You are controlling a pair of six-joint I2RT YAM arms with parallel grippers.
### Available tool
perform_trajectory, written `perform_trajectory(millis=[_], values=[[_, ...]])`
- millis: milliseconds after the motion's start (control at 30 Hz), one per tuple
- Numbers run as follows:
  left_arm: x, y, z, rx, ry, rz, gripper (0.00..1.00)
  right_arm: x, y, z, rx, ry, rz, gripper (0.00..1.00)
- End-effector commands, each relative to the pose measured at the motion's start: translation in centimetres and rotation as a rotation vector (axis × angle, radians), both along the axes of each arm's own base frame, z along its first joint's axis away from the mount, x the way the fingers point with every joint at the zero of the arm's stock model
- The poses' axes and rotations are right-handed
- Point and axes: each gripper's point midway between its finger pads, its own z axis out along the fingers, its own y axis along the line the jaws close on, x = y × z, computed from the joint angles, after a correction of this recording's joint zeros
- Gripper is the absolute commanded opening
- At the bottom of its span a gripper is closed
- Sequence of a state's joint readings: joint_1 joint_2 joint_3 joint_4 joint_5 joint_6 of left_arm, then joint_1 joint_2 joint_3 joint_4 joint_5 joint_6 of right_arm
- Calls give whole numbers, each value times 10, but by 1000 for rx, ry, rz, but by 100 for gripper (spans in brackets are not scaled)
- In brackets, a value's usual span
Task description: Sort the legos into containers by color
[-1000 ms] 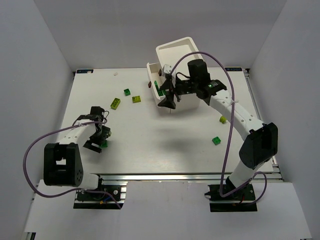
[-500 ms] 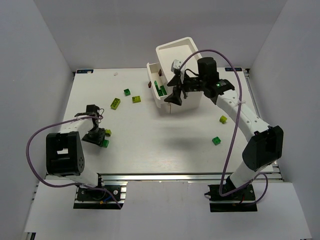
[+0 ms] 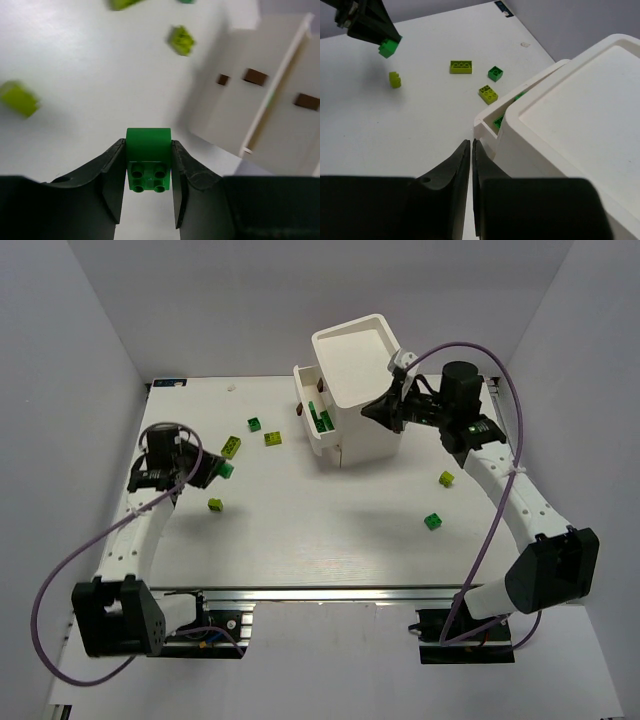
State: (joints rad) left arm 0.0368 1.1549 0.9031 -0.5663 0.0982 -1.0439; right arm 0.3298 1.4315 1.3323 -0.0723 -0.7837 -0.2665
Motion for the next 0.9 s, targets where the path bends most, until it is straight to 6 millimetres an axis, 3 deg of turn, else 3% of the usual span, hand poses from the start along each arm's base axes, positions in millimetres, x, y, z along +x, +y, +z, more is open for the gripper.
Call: perform_trajectory(millis=[0,133,167,200,233,267,300,333,400,433,500,567,633,667,733,867], values=[[58,-43,51,-25,-258,-288,0,5,-9,29,75,-59,-65,10],[119,-83,75,-21,-381,-492,0,9,-22,24,64,-50,-127,11],[133,-100,56,-17,-346,-563,0,10,-27,23,60,-52,-149,11],[145,-109,60,-7,-361,-604,0,10,-31,23,58,-60,-161,11],[161,-119,93,16,-423,-634,0,10,-35,24,56,-68,-177,12],[177,-128,76,31,-401,-667,0,10,-38,24,55,-72,-186,11],[182,-142,81,38,-416,-700,0,9,-40,21,53,-65,-191,11],[193,-149,105,54,-466,-711,0,8,-42,22,52,-70,-198,11],[206,-164,94,56,-457,-735,0,6,-46,17,49,-59,-209,12],[214,-166,103,60,-489,-732,0,6,-48,17,49,-61,-218,12],[219,-187,94,49,-487,-761,0,6,-52,11,44,-51,-229,12],[225,-200,103,46,-524,-774,0,6,-55,9,42,-44,-239,12],[228,-216,95,40,-523,-793,0,5,-57,7,40,-39,-242,12],[231,-217,101,41,-537,-792,0,5,-58,6,38,-35,-243,13],[230,-229,90,45,-512,-806,0,6,-60,4,38,-30,-245,13],[231,-230,79,69,-475,-795,7,7,-63,4,42,-28,-250,14]])
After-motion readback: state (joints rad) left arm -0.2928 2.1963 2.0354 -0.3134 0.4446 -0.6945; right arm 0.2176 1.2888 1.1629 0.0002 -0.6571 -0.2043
